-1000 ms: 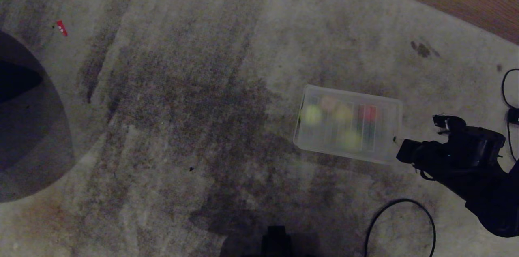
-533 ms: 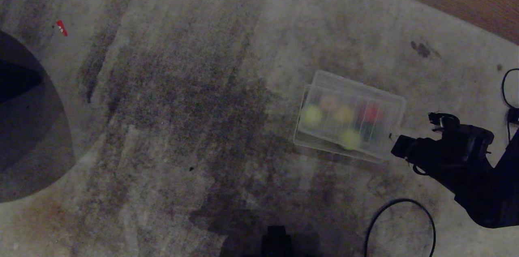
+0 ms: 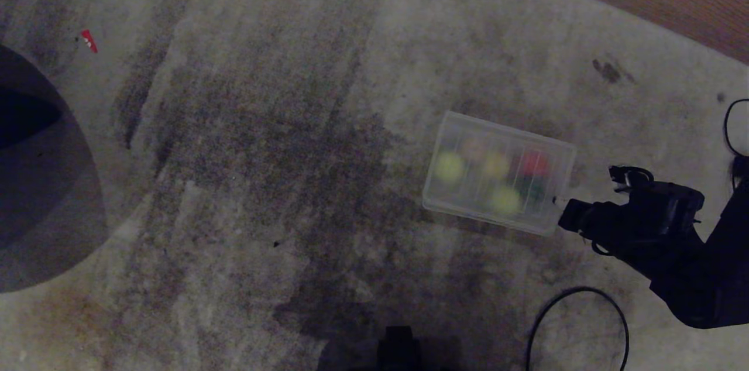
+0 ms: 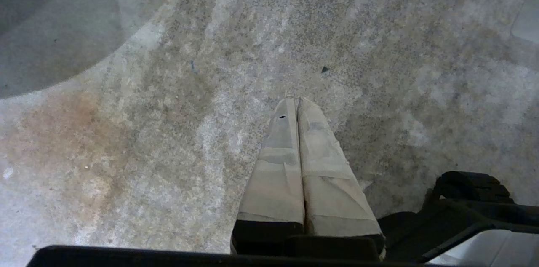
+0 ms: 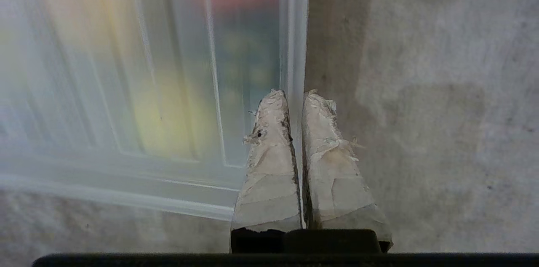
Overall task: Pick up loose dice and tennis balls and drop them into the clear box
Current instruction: Close the lid
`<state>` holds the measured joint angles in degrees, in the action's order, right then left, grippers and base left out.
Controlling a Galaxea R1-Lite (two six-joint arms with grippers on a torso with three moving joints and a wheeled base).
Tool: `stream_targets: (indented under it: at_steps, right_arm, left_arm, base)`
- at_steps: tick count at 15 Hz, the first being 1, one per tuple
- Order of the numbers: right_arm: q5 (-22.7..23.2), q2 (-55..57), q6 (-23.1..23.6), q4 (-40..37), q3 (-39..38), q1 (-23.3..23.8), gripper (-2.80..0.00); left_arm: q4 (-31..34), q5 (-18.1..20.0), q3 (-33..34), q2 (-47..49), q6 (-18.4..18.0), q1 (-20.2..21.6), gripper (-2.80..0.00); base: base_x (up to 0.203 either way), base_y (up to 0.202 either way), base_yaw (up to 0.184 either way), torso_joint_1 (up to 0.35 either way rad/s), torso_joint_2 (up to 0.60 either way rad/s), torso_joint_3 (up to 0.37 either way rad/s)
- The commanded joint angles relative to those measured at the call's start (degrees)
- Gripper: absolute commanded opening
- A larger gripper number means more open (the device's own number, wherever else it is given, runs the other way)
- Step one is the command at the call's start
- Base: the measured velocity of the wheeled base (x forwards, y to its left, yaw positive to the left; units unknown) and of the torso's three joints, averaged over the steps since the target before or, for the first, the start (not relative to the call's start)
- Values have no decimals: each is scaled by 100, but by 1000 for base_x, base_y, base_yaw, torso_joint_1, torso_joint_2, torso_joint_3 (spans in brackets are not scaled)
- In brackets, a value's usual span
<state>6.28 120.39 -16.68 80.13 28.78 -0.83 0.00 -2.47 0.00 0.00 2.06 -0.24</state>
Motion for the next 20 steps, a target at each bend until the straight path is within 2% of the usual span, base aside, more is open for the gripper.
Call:
stream_targets:
  at_steps: [1, 20]
  right_arm:
    - [14, 2, -11, 38, -13, -74, -280]
    - [330, -60, 33, -24, -294, -93, -280]
  left_arm:
    - [0, -2, 9, 9, 5, -2, -280]
    - [0, 1, 9, 9, 5, -2, -280]
  base:
    - [0, 0, 0, 0, 0, 0]
    - [0, 0, 0, 0, 0, 0]
